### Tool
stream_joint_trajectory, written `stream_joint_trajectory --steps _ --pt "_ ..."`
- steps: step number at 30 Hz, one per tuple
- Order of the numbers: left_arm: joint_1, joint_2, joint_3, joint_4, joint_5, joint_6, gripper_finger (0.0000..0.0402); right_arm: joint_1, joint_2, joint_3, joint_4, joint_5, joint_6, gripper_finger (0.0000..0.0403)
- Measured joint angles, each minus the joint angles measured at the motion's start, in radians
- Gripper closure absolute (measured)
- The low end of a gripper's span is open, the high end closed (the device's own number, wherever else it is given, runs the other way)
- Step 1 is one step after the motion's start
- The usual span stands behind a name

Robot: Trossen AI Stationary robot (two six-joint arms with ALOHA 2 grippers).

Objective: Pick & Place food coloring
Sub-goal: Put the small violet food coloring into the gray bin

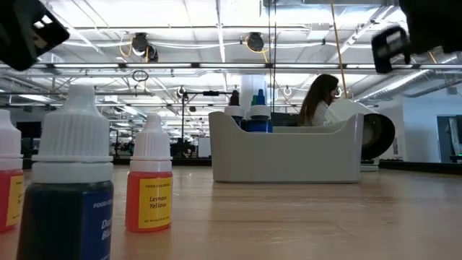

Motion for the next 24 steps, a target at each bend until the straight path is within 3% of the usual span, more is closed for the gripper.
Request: stream_joint_trajectory --steps 4,8,14,24 --pt "0.000 0.089 0.000 0.174 0.112 0.026 0.0244 -0.024 -0.015 0.068 -0.063 -0.112 -0.119 0.0403" --pt "-0.004 0.150 0.000 0.215 0.164 0.030 0.0212 -0.030 -0.003 0.107 -0.096 -0.113 -0.138 0.0403" --pt "-0.002 0.154 0.000 0.167 0.141 0.021 0.0186 -0.030 0.004 0.113 -0.103 -0.115 -0.128 0.0403" --pt "-0.003 0.207 0.000 0.287 0.141 0.033 0.0176 -0.031 0.003 0.112 -0.111 -0.110 -0.144 0.0403"
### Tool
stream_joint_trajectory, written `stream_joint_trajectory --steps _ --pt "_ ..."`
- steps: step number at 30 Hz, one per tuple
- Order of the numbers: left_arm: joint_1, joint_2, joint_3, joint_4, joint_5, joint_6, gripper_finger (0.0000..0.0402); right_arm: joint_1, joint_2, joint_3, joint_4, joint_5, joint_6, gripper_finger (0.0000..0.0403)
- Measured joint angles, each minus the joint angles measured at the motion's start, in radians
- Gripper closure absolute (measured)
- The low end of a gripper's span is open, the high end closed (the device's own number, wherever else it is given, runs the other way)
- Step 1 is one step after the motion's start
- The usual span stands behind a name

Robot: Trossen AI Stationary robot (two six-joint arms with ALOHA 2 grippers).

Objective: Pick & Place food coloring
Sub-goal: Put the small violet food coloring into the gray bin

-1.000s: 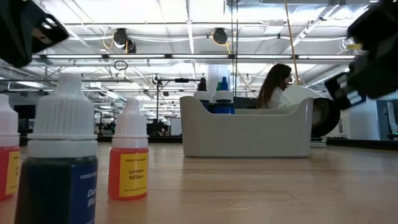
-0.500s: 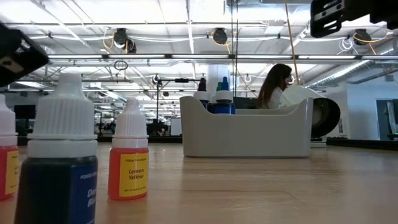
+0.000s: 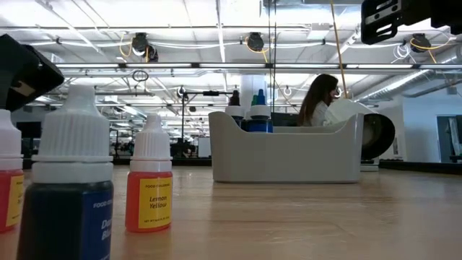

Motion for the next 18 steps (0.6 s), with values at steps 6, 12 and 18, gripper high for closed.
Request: stream_joint_trajectory --steps 6,12,18 --pt "-0.001 0.035 0.000 0.009 0.018 0.004 0.0176 0.000 0.000 0.000 0.000 0.002 -0.006 0.0403" --pt "0.005 0.034 0.000 0.025 0.004 0.000 0.0176 0.000 0.000 0.000 0.001 0.003 -0.010 0.0403" --pt "0.027 0.034 0.000 0.020 0.000 0.000 0.0176 0.000 0.000 0.000 0.001 0.003 -0.011 0.0403"
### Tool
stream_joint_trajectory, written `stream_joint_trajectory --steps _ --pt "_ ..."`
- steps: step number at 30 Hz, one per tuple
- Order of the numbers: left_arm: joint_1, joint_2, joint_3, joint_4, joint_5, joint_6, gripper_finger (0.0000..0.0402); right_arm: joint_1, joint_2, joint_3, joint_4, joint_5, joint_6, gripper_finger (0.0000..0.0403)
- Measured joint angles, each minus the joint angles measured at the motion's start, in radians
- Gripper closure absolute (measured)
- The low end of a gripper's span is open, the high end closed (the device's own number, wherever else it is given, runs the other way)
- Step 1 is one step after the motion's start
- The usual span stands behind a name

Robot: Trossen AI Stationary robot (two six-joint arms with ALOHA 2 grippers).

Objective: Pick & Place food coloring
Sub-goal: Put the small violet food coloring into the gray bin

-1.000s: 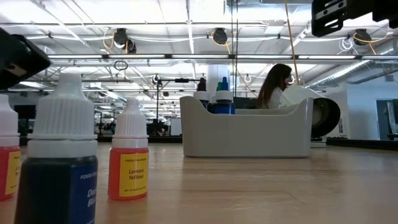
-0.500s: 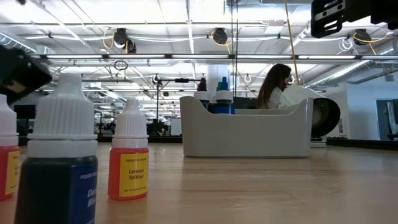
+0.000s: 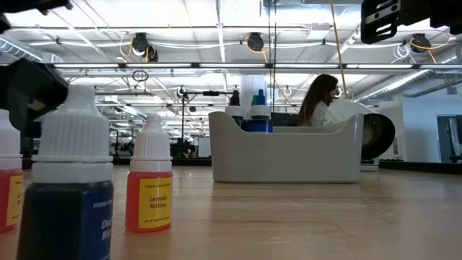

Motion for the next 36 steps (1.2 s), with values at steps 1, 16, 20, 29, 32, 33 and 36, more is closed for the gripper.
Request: stream_joint_trajectory --steps 1,16,20,29,32,33,36 --pt "0.002 0.000 0.000 -0.004 0.000 0.000 0.0176 0.000 0.000 0.000 0.000 0.000 0.000 0.0403" --pt "0.000 0.000 0.000 -0.034 0.003 -0.011 0.0198 0.000 0.000 0.000 0.000 0.090 -0.030 0.0403" --pt "0.000 0.000 0.000 -0.045 0.005 -0.010 0.0239 0.000 0.000 0.000 -0.003 0.200 -0.023 0.0403" --pt "0.000 -0.002 0.001 -0.046 0.042 -0.004 0.0322 0.000 0.000 0.000 -0.009 0.203 -0.023 0.0403" --pt "0.000 -0.003 0.002 -0.061 0.061 -0.003 0.0333 0.000 0.000 0.000 -0.011 0.202 -0.023 0.0403" --pt "-0.001 -0.003 0.002 -0.064 0.064 -0.003 0.0333 0.000 0.000 0.000 -0.012 0.202 -0.023 0.0403" --pt "-0.002 -0.003 0.002 -0.066 0.079 -0.002 0.0329 0.000 0.000 0.000 -0.016 0.202 -0.023 0.0403"
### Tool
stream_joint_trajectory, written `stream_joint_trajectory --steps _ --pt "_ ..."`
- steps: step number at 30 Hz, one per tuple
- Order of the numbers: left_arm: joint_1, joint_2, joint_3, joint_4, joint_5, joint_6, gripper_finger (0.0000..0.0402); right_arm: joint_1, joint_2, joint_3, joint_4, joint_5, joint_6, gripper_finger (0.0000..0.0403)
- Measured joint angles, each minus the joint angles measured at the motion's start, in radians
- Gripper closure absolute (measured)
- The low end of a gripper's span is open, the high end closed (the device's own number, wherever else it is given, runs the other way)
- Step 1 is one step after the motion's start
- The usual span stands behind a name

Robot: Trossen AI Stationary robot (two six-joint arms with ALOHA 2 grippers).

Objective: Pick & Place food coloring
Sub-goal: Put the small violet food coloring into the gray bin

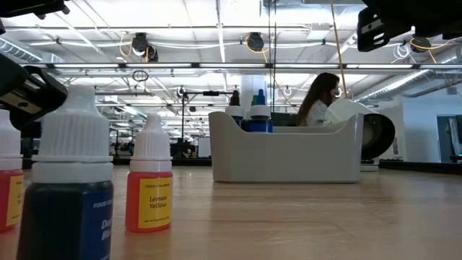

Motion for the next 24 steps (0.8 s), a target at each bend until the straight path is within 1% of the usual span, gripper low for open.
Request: stream_joint_trajectory --steps 6,10,13,17,24 --pt "-0.003 -0.031 -0.002 -0.037 0.015 0.010 0.0326 0.000 0.000 0.000 -0.001 0.000 0.000 0.0403" --pt "-0.007 -0.101 -0.002 -0.091 0.011 0.025 0.0332 0.000 0.000 0.000 -0.001 0.000 0.000 0.0403" --pt "-0.007 -0.156 -0.002 -0.137 -0.005 0.026 0.0331 0.000 0.000 0.000 0.000 0.000 0.000 0.0403" --pt "0.000 -0.226 -0.002 -0.149 -0.020 0.045 0.0330 0.000 0.000 0.000 0.001 -0.001 0.000 0.0403" --pt "0.013 -0.301 -0.002 -0.155 -0.090 0.101 0.0328 0.000 0.000 0.000 0.001 -0.001 0.000 0.0403"
